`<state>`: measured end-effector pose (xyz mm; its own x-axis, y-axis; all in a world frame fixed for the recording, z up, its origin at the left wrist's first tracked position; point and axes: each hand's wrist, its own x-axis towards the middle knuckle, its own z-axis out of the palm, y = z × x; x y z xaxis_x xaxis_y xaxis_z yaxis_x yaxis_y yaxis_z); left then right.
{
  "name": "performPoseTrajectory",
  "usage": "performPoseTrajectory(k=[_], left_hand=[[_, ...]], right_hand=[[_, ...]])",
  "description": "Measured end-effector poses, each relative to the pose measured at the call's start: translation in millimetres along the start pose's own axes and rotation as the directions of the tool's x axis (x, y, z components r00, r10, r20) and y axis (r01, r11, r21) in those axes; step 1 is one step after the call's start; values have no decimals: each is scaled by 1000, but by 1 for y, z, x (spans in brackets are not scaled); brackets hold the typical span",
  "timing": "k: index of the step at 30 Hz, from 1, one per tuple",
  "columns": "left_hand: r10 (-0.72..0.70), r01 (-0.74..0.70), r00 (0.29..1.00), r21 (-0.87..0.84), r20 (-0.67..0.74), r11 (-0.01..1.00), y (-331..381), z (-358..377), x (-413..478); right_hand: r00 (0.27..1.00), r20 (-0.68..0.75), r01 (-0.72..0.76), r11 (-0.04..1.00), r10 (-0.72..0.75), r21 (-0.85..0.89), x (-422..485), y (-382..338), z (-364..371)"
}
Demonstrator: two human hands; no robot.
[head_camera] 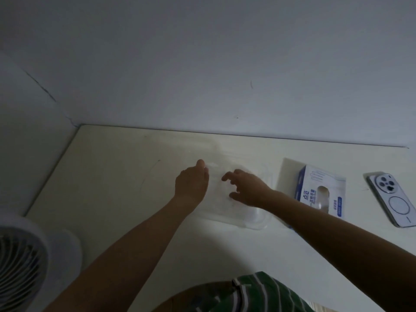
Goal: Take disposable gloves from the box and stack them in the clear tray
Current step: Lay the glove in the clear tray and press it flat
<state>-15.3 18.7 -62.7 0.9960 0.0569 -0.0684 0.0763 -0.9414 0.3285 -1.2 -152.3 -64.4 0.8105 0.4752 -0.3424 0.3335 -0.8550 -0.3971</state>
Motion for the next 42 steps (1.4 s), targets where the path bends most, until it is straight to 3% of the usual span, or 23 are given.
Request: performPoseTrajectory(k=[2, 6, 7, 8, 10, 12, 13, 17, 22, 27, 32, 36, 38, 40, 42], left_hand=[[13, -14, 1000, 80, 13, 997, 3, -3, 0], [356, -314, 923, 251, -143, 915, 14, -2, -1], [406, -368, 907, 261, -113, 893, 16, -1, -1], [398, -383, 917, 244, -17, 891, 18, 2, 0], [216, -276, 933, 188, 287, 943, 14, 13, 4], [53, -178, 846, 188, 530, 966, 3, 24, 10], [32, -162, 825, 183, 564, 970, -4, 29, 13], [60, -175, 846, 169, 530, 970, -19, 47, 19], [54, -223, 795, 208, 605, 952, -24, 60, 22], [68, -271, 819, 281, 569, 921, -20, 64, 22], [77, -330, 799, 327, 597, 885, -15, 59, 23], [5, -138, 784, 166, 621, 976, -11, 41, 22], [17, -75, 853, 90, 521, 993, -10, 28, 22], [62, -100, 937, 92, 344, 991, -7, 14, 22], [82, -101, 976, 83, 201, 991, 3, 2, 20]], right_hand=[[998, 62, -30, 999, 33, -43, 3, 0, 9], [997, 67, -39, 998, 43, -57, 12, -4, 22], [997, 69, -42, 998, 46, -55, 14, -6, 24], [996, 77, -46, 998, 50, -53, 15, -7, 25], [993, 100, -61, 996, 67, -61, 17, -8, 26], [989, 119, -68, 990, 83, -123, 17, -9, 28], [988, 122, -69, 982, 91, -175, 17, -8, 29], [971, 153, -122, 934, 182, -336, 13, -2, 31], [945, 225, -153, 927, 239, -341, 19, -2, 39], [954, 165, -168, 902, 251, -397, 26, -6, 50], [942, 213, -175, 923, 258, -344, 23, -6, 44], [942, 257, -131, 941, 217, -312, 15, -9, 26], [946, 254, -142, 963, 200, -231, 10, -10, 10], [975, 172, -115, 985, 137, -131, 6, -8, -10], [994, 51, -91, 996, 92, -18, -2, -4, -31]])
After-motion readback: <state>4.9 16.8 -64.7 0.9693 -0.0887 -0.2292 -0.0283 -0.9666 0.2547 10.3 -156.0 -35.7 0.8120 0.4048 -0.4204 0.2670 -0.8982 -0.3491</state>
